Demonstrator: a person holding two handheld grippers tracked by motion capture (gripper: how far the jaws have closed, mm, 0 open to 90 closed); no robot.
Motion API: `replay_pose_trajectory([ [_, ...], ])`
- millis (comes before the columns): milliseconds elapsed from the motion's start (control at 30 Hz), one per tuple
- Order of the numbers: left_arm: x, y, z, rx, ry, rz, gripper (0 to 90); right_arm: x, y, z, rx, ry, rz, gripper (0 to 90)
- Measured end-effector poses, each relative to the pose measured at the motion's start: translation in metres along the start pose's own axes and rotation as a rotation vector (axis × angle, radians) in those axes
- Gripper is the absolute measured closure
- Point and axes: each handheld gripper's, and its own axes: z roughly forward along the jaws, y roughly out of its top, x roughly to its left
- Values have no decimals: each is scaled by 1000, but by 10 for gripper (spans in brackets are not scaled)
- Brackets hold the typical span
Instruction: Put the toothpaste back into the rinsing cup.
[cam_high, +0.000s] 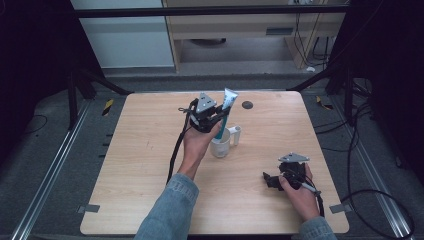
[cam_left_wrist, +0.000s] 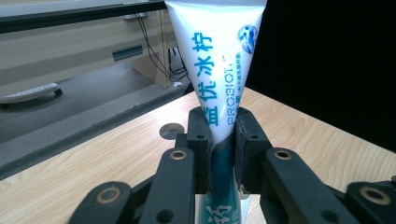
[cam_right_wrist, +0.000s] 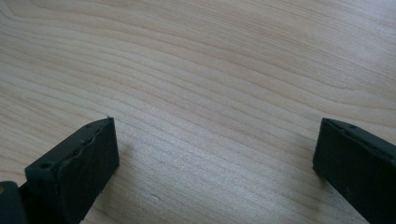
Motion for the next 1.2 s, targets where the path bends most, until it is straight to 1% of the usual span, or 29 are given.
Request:
replay_pose_trajectory([
  [200, 0, -4, 3, 6, -1, -2, 784, 0, 0, 0, 0, 0, 1, 4],
  [467, 1, -11, 6, 30, 2, -8, 784, 0, 0, 0, 0, 0, 0, 5],
  [533, 1, -13, 7, 35, 3, -4, 783, 0, 0, 0, 0, 0, 0, 5],
  [767, -1, -18, 12, 57, 3, 11, 783, 0, 0, 0, 2, 2, 9, 4],
  [1033, -2, -27, 19, 85, 1, 2, 781, 1, 0, 0, 3, 3, 10, 4],
  [1133, -2, -30, 21, 102, 1, 9, 781, 0, 0, 0, 2, 2, 8, 4],
  [1200, -3, -32, 22, 107, 2, 4, 780, 1, 0, 0, 3, 2, 9, 5],
])
